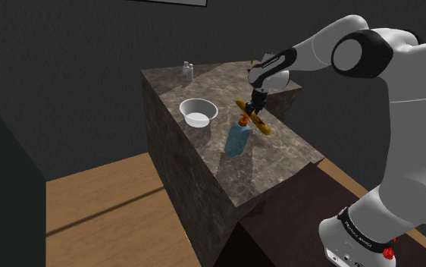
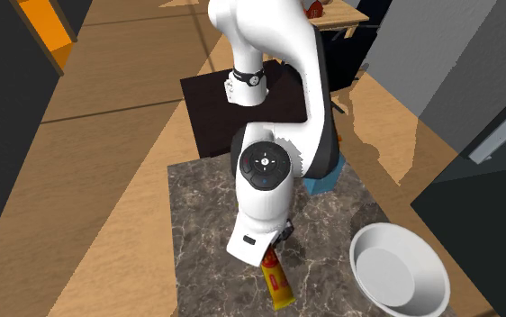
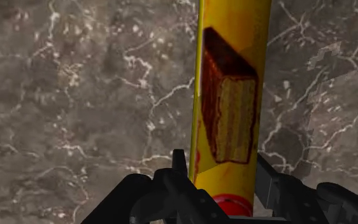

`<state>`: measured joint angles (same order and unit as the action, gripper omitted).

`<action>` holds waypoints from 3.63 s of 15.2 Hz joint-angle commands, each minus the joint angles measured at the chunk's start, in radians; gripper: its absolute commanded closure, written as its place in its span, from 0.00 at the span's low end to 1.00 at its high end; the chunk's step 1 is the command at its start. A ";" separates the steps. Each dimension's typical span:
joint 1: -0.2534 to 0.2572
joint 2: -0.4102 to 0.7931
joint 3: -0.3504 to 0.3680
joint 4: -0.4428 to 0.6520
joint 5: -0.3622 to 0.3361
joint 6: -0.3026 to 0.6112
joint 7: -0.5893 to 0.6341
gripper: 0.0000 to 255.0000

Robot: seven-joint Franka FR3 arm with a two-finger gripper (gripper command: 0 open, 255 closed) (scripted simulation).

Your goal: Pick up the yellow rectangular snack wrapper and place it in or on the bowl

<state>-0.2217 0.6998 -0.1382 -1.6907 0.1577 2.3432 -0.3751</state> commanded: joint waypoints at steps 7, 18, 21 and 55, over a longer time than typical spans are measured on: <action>0.007 -0.080 -0.011 -0.010 -0.013 -0.069 0.009 1.00; 0.015 -0.167 -0.022 0.009 -0.031 -0.175 0.021 1.00; 0.043 -0.149 -0.013 0.042 -0.034 -0.188 0.062 1.00; 0.284 0.506 0.068 1.018 -0.053 -0.493 0.448 1.00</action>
<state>0.0632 1.1987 -0.0703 -0.6660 0.1045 1.8367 0.0747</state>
